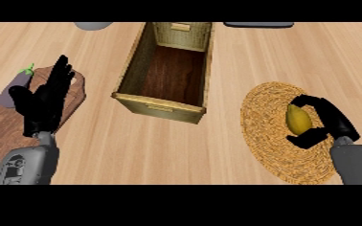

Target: Pick the lemon from the placemat and place it in the basket

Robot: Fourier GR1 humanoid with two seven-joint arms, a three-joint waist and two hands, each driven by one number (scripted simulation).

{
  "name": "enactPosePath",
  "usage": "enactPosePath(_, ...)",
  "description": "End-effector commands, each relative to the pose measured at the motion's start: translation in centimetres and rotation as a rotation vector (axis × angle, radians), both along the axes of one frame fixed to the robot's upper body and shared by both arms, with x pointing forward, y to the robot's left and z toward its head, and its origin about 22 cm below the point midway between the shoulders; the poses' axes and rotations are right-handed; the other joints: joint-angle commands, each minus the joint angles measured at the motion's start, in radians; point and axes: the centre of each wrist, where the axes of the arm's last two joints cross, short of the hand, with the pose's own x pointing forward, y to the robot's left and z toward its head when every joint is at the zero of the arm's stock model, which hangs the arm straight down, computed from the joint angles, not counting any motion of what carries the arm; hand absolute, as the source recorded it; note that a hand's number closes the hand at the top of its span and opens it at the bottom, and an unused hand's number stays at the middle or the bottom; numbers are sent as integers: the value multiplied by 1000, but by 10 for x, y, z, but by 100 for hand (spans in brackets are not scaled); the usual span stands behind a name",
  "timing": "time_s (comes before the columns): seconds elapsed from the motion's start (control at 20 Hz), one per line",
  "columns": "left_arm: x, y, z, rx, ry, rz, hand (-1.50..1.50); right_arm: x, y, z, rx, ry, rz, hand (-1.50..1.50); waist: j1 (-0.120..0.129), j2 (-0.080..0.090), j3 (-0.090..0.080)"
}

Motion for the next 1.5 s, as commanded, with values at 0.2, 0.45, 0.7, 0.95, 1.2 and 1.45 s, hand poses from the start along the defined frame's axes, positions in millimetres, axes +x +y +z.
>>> enactPosePath(0.2, 7, -18, 4, 0, -7, -88, 0, -4, 208, -11, 123, -12, 523, 150, 122, 18, 25)
enactPosePath(0.45, 9, -26, 1, -1, 4, -117, 0, -30, 250, -1, 252, -97, 531, 150, 119, 17, 35)
enactPosePath(0.7, 12, -25, 0, -5, 19, -100, 0, -69, 292, 27, 475, -228, 520, 150, 107, 12, 36)
enactPosePath(0.95, 13, -19, 6, -6, 15, -75, 0, -111, 329, 68, 614, -346, 466, 150, 79, 1, 30)
enactPosePath(1.2, 10, -12, -1, 11, 34, -54, 0, -122, 352, 109, 558, -446, 430, 150, 55, -5, 23)
enactPosePath(1.45, 11, -18, -1, -8, 26, -55, 0, -123, 362, 143, 583, -465, 337, 150, 42, -4, 23)
